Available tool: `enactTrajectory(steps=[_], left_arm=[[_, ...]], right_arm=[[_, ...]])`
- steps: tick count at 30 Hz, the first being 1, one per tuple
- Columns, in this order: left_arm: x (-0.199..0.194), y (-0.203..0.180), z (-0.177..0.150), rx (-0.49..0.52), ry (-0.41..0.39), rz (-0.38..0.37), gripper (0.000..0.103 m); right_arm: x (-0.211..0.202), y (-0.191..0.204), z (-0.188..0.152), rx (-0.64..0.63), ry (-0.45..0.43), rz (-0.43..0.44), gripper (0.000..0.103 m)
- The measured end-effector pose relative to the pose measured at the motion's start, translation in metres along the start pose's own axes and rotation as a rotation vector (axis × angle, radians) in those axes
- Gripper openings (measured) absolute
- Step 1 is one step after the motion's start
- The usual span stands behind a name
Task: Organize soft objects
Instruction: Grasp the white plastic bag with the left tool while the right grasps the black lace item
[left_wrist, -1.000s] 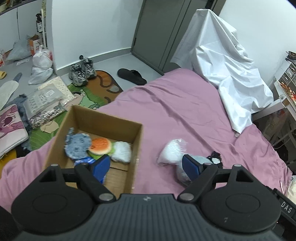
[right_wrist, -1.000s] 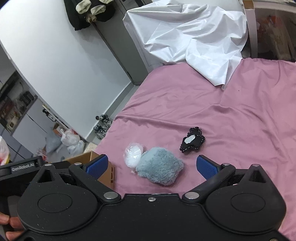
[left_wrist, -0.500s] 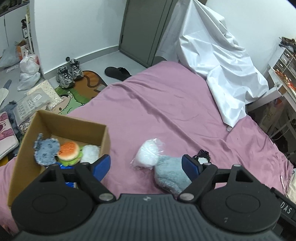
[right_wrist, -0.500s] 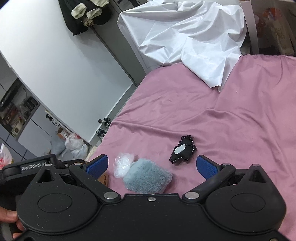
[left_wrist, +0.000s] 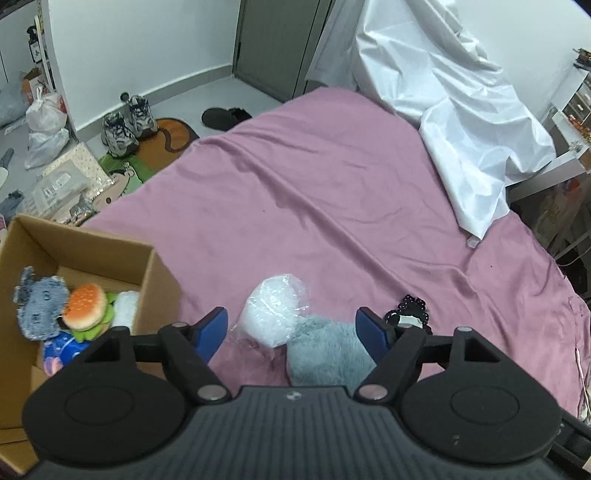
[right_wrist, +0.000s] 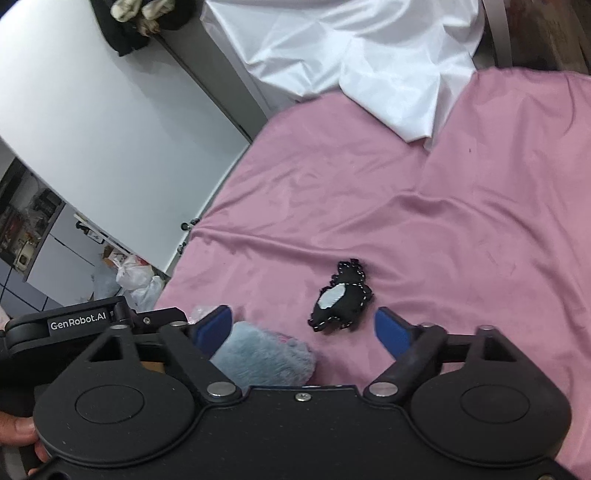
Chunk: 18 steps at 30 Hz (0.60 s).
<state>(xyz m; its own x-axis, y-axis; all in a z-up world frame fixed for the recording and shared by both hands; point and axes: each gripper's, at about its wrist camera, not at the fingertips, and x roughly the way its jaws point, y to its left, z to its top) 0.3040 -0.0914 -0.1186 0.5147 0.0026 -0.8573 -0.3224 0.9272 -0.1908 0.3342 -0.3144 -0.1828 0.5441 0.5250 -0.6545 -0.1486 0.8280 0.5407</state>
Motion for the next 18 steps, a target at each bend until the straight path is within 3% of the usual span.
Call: enactTrajectory(steps=[11,14,18], left_arm=[[0.046,0.0,0.007,-0.025,0.089,0.048,0.059],[0.054,0.004,0.008,-0.033,0.112,0.06,0.053],[0.058,0.007,0.01,-0.05,0.115,0.055,0.043]], right_arm=[[0.047,-0.015,0.007,0.099,0.089,0.004,0.068],[0.056,-0.018,0.006,0.117,0.104,-0.006,0.056],[0.06,-0.021,0.007,0.131,0.1,-0.033,0.028]])
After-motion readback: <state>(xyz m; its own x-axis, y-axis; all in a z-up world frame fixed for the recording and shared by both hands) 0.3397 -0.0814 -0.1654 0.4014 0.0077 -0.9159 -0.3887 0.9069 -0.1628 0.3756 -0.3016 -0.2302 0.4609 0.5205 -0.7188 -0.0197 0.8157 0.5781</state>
